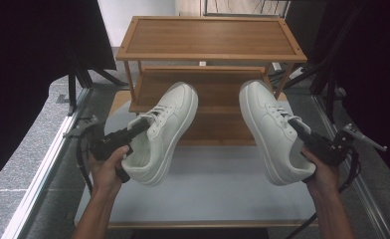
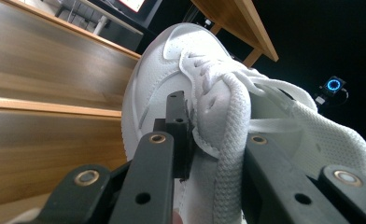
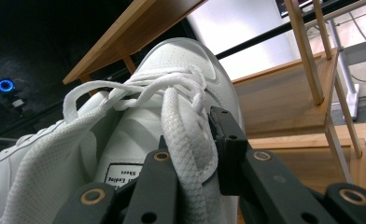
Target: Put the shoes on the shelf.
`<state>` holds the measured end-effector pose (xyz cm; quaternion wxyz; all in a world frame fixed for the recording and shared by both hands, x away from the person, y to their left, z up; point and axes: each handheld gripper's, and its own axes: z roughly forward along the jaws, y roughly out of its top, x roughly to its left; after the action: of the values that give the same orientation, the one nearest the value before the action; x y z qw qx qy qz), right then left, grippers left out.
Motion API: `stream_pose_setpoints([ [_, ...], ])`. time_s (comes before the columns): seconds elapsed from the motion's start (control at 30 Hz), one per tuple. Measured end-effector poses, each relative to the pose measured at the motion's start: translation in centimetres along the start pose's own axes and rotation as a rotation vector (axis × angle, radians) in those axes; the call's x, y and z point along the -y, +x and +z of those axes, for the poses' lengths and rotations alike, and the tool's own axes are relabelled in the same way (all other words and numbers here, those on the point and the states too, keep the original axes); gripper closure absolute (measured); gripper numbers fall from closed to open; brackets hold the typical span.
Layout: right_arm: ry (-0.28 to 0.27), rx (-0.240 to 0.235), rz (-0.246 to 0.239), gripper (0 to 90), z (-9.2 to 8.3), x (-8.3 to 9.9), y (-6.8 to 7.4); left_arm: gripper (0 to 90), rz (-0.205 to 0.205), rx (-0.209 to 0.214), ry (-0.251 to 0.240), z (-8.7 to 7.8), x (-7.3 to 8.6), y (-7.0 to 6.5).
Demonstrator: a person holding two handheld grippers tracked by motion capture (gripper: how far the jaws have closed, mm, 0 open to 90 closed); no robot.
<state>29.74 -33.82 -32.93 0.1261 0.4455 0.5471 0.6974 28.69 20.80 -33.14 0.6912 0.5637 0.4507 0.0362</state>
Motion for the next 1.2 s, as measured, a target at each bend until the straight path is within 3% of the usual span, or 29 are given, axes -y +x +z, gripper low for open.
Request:
stream_pose_setpoints([
  [0.27,-0.007,0.014,0.021,80.8,1.3,-0.5,0.1,80.1,-0.006,-0.016,0.001,1.1,-0.9,0.1],
  [0.6,-0.020,0.054,0.039,80.8,3.5,-0.8,0.8,80.2,-0.002,-0.046,-0.012,3.6,-1.8,0.2],
  [0.77,-0.010,0.088,0.034,80.7,4.8,-1.2,0.9,80.2,0.038,-0.095,-0.003,5.2,-2.2,0.0],
  [0.97,-0.010,0.107,0.035,80.7,6.3,-1.6,1.0,80.4,-0.010,-0.096,-0.020,6.3,-2.5,0.7],
  [1.2,-0.006,0.116,0.047,80.7,7.8,-1.8,1.1,80.4,-0.018,-0.106,-0.024,7.5,-2.7,0.9],
])
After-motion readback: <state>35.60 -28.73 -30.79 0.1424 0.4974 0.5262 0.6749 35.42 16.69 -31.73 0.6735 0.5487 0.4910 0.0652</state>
